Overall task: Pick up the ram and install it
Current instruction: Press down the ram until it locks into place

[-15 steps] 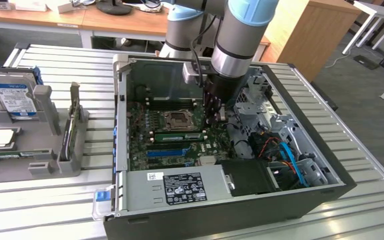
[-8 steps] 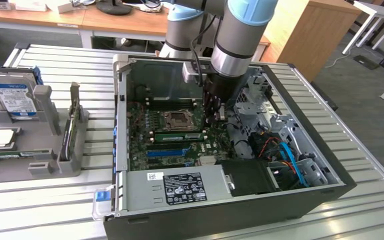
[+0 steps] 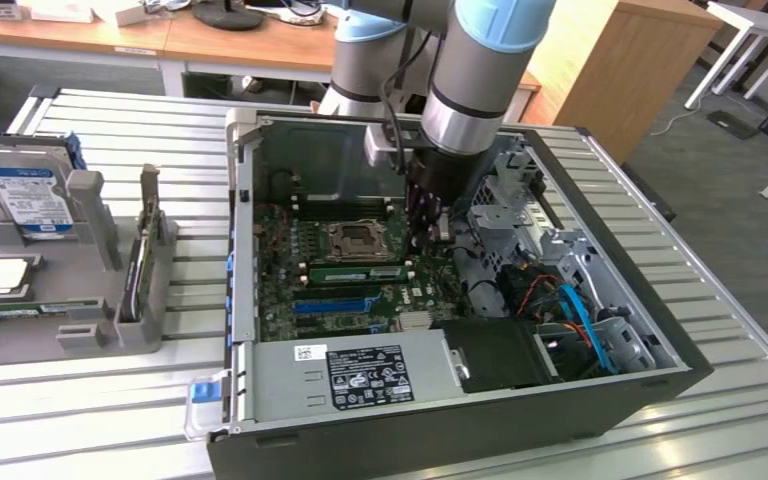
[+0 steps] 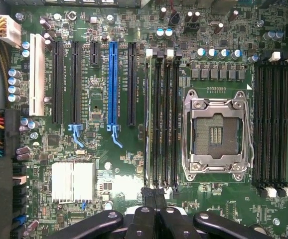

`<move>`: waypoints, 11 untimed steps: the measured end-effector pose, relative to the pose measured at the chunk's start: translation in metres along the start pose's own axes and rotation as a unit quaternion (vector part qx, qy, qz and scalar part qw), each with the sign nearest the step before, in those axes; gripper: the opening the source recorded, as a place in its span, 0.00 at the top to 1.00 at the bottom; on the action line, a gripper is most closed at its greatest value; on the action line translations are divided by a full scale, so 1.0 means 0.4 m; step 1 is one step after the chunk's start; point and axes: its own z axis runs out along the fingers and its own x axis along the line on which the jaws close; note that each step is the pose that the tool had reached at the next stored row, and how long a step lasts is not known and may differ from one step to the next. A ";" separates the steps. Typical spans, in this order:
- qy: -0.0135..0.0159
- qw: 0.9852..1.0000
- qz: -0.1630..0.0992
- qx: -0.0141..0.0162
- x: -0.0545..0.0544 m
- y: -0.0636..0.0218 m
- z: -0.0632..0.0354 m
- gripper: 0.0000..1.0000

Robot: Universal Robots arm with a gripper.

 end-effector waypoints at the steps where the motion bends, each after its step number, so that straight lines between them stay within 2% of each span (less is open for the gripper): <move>1: 0.000 1.000 0.000 0.000 0.000 0.000 0.002 0.90; 11: 0.000 1.000 0.000 0.001 0.001 0.000 0.018 0.90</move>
